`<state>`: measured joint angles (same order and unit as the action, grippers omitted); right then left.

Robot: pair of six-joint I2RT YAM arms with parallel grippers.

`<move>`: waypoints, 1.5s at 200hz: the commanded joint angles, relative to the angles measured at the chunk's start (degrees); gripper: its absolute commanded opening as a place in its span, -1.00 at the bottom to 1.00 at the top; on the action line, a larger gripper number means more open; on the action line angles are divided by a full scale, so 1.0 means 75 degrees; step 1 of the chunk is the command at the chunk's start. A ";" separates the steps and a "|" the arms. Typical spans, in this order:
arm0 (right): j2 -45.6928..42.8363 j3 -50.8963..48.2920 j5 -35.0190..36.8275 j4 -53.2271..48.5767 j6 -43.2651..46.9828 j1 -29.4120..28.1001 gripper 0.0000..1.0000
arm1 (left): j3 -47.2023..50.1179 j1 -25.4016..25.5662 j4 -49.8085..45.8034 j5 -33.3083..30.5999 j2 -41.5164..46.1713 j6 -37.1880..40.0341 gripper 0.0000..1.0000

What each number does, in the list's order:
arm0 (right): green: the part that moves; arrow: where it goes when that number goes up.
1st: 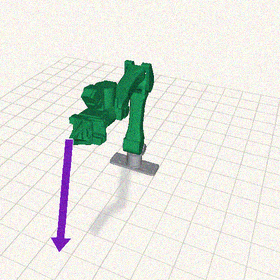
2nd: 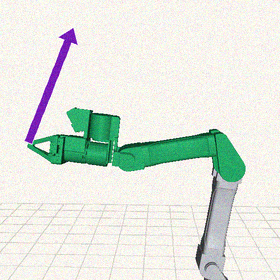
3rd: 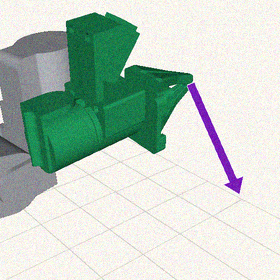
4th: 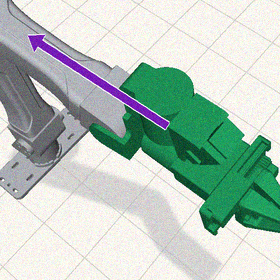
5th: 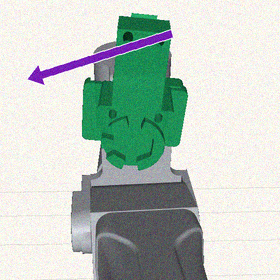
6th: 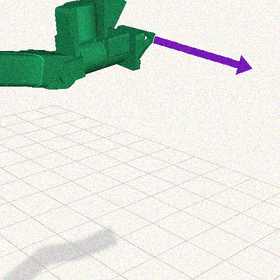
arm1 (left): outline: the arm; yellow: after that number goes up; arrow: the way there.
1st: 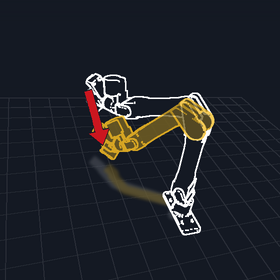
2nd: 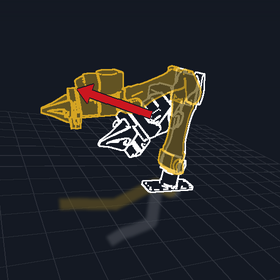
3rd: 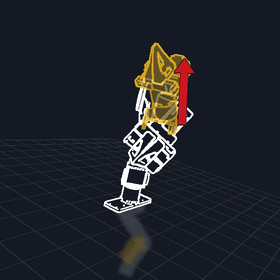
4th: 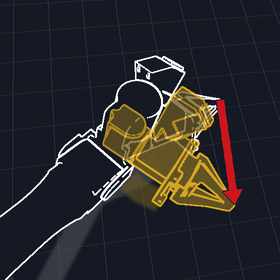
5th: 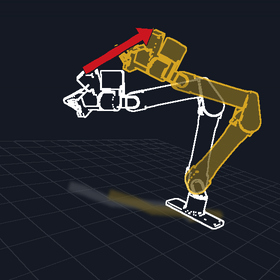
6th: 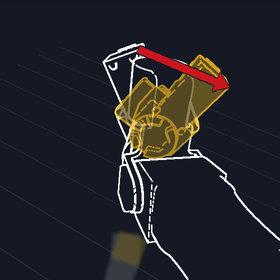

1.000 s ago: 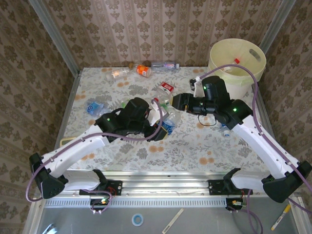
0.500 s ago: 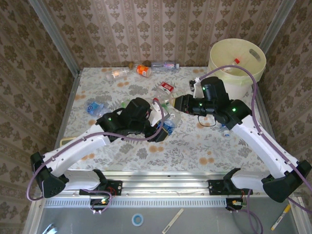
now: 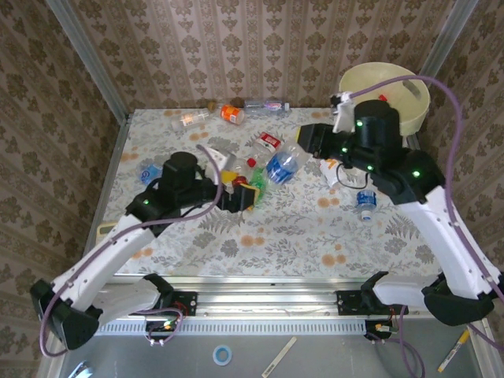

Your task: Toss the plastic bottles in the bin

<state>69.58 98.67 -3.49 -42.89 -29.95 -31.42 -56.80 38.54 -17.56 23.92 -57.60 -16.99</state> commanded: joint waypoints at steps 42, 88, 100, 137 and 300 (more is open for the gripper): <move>-0.1050 0.0566 0.3134 0.3061 0.4036 -0.0030 -1.00 | 0.0496 -0.0638 0.0611 0.0498 0.0620 -0.0784 1.00; -0.0624 0.1192 0.3640 0.4723 0.6390 0.0021 -1.00 | 0.0576 -0.0674 0.0544 0.0306 0.0670 -0.0856 0.99; -0.0415 0.1428 0.3665 0.4732 0.6619 0.0102 -1.00 | 0.0586 -0.0677 0.0527 0.0273 0.0659 -0.0850 1.00; 0.0298 0.2008 0.3740 0.4215 0.6244 0.1044 -1.00 | 0.0621 -0.0686 0.0492 0.0196 0.0649 -0.0878 1.00; 0.3718 0.5723 0.1529 -0.1584 0.2410 0.3571 0.92 | -0.0735 -0.0534 -0.1695 -0.1130 -0.2572 -0.0556 0.99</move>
<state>105.41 146.96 15.94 -57.65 -7.99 -4.40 -57.56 33.87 -22.94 19.59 -72.90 -23.33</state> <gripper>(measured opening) 0.955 0.997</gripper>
